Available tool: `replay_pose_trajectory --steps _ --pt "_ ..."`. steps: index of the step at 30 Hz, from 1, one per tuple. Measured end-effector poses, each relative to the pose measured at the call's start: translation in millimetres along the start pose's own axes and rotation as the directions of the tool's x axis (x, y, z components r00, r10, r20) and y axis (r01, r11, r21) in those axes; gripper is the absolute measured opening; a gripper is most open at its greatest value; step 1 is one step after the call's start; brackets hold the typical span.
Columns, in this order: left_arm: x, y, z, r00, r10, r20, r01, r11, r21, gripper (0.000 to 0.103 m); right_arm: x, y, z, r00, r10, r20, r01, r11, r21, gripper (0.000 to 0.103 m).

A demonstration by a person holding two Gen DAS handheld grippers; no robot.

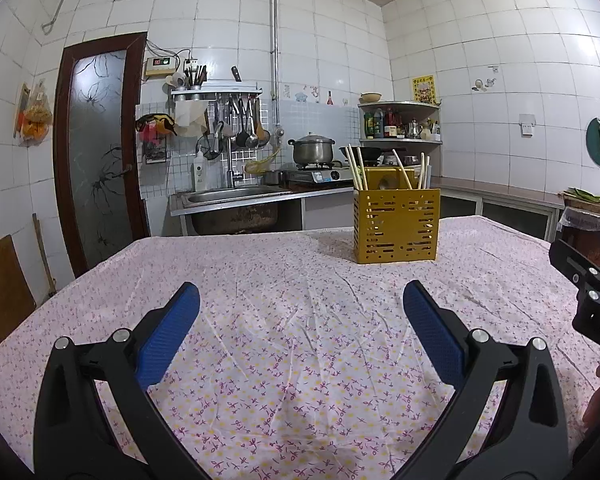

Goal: Organize utensils

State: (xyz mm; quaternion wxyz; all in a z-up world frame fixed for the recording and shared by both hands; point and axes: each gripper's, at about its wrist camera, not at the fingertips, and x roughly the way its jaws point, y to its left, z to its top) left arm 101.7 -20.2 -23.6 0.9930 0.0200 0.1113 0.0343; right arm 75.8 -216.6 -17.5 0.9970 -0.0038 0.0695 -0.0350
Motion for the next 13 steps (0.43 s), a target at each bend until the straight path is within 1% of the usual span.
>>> replay_pose_trajectory --steps 13 --pt "-2.5 1.1 0.5 1.000 0.005 0.017 -0.005 1.000 0.000 0.098 -0.9 1.4 -0.4 1.000 0.004 0.016 -0.004 1.000 -0.011 0.099"
